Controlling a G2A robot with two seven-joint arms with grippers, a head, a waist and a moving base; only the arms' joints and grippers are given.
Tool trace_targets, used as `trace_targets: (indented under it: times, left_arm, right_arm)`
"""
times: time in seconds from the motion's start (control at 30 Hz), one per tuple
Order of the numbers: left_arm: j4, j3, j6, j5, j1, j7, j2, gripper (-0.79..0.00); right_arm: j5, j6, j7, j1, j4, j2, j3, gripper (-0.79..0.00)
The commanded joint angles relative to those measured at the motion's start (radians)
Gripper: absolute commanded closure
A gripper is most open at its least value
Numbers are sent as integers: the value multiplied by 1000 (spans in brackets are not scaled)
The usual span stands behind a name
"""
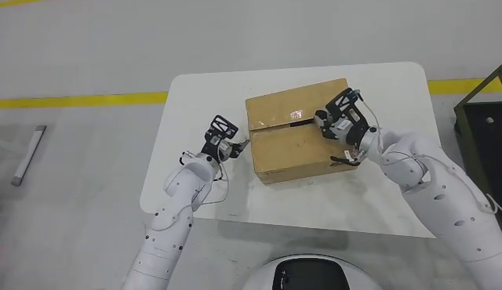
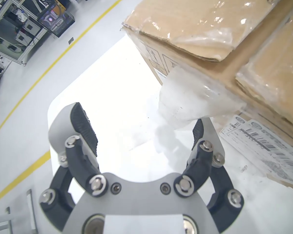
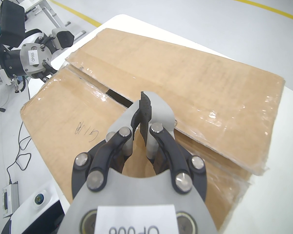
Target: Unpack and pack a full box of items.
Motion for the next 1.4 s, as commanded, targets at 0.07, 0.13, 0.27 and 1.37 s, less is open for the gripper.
trace_targets:
  times: [0.07, 0.13, 0.27, 1.37]
  left_arm:
    - [-3, -5, 33, -19, 4, 18, -5, -785]
    - [-5, -9, 58, -37, 6, 26, -8, -785]
    - [-17, -21, 106, -74, 14, 41, -14, -785]
    - [-124, -139, 28, -2, 80, 41, 3, -785]
  right_arm:
    - [4, -3, 7, 4, 6, -1, 0, 0]
    - [4, -3, 8, 5, 7, -1, 0, 0]
    - [8, -2, 7, 7, 10, -2, -1, 0]
    - [5, -14, 1, 32, 52, -8, 1, 0]
